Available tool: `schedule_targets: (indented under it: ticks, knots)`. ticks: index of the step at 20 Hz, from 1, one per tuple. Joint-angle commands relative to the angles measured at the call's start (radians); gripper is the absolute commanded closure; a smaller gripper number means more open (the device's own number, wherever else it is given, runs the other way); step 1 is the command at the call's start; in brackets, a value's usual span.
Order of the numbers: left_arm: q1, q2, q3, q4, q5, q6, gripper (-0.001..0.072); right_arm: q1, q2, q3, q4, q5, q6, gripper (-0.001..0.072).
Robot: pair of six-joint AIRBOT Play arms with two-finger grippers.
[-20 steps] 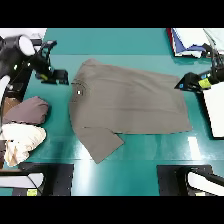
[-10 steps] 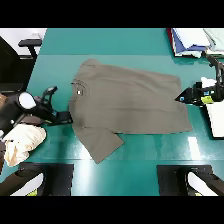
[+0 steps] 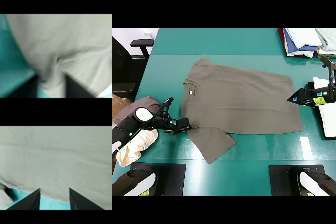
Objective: Fold the shirts.
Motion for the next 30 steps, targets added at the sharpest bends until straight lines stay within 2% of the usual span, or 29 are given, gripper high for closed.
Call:
schedule_targets:
  ticks: [1, 6, 8, 11, 14, 16, 21, 22, 24, 25, 26, 30]
  knots:
    - [0.0, 0.002, 0.058, -0.027, -0.014, 0.023, 0.068, -0.064, 0.003, -0.01, -0.012, 0.042, -0.002, 0.0306]
    - [0.0, 0.002, 0.21, -0.027, -0.074, 0.068, 0.0681, -0.407, 0.002, -0.246, -0.057, 0.042, -0.026, 0.0296]
    - [0.0, 0.002, 0.22, -0.027, -0.06, 0.068, 0.0681, -0.559, 0.002, -0.358, -0.05, 0.001, -0.026, 0.0188]
    - [0.0, 0.002, 0.22, -0.027, -0.056, 0.068, 0.0681, -0.669, 0.002, -0.471, -0.051, -0.045, -0.026, 0.0204]
    - [0.0, 0.002, 0.22, -0.027, -0.055, 0.068, 0.0681, -0.631, 0.002, -0.527, -0.049, -0.142, -0.026, 0.0211]
    - [0.0, 0.002, 0.22, -0.027, -0.056, 0.068, 0.0681, -0.56, 0.0, -0.528, -0.024, -0.206, -0.026, 0.0277]
    - [0.0, 0.002, 0.22, -0.026, -0.06, 0.076, 0.0681, -0.421, -0.118, -0.526, 0.098, -0.294, -0.026, 0.0284]
    - [0.0, 0.002, 0.22, -0.026, -0.06, 0.076, 0.0681, -0.393, -0.141, -0.526, 0.102, -0.313, -0.026, 0.034]
    - [0.0, 0.005, 0.229, -0.019, -0.064, 0.076, 0.0682, -0.342, -0.153, -0.525, 0.103, -0.342, -0.026, 0.0585]
    - [0.0, 0.019, 0.241, -0.012, -0.064, 0.076, 0.0683, -0.321, -0.143, -0.513, 0.099, -0.342, -0.026, 0.0676]
    - [0.0, 0.045, 0.266, 0.008, -0.066, 0.074, 0.0683, -0.304, -0.122, -0.489, 0.095, -0.328, -0.026, 0.0697]
    - [0.0, 0.177, 0.49, 0.141, -0.12, 0.016, 0.0682, -0.259, 0.028, -0.246, 0.095, -0.236, -0.041, 0.0697]
